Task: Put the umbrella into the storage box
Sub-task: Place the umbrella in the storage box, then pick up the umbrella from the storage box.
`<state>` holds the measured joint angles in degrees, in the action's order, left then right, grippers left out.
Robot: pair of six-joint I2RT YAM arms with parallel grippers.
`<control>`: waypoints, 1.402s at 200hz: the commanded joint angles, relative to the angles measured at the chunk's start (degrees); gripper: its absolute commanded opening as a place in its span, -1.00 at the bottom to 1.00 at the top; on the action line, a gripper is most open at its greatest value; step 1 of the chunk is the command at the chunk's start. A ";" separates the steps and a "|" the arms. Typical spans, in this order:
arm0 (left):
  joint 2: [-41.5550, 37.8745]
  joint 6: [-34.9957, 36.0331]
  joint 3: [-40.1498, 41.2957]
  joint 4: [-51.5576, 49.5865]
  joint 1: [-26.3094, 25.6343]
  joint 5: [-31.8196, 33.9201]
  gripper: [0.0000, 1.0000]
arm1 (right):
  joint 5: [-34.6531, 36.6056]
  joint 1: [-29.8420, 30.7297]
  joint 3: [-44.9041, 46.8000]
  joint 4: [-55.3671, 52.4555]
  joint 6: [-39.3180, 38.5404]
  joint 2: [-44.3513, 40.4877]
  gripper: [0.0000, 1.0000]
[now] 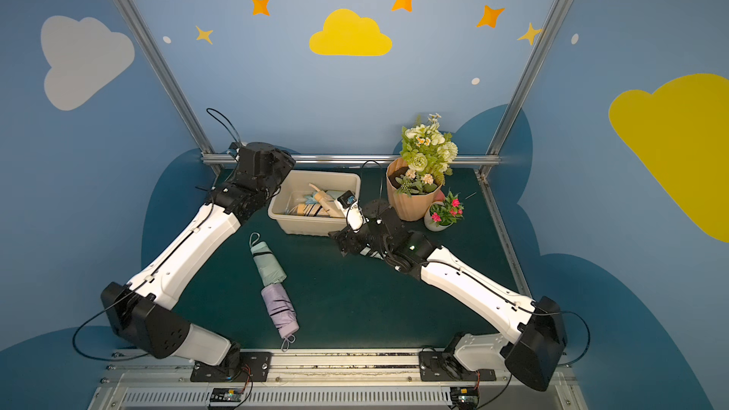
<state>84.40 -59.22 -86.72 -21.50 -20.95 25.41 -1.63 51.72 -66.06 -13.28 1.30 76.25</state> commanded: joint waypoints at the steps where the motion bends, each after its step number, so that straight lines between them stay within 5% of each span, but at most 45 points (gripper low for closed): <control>1: -5.23 11.57 3.18 -1.48 2.27 -0.46 0.37 | -7.73 2.47 -2.72 1.37 0.98 3.59 0.79; 60: -23.38 16.19 16.66 -1.38 9.01 -0.09 0.39 | -12.50 12.20 -6.23 0.56 -1.98 14.83 0.80; 150: -35.76 16.23 16.90 -10.14 12.86 9.25 0.39 | -8.95 19.45 -21.89 -12.84 -3.91 34.18 0.79; 186: -37.57 14.14 16.23 -15.03 13.52 12.25 0.40 | -3.27 19.51 -28.13 -14.63 -1.92 39.62 0.81; 240: -40.97 13.56 16.76 -17.88 13.83 14.58 0.39 | 15.54 19.55 -42.33 -16.52 1.67 51.20 0.92; 280: -41.25 14.61 15.88 -18.25 13.85 14.67 0.39 | 18.48 19.97 -50.96 -14.25 1.09 58.67 0.96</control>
<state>43.03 -45.63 -69.36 -38.44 -7.38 39.03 12.12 71.16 -112.92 -28.08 1.39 131.94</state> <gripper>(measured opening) 0.697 0.979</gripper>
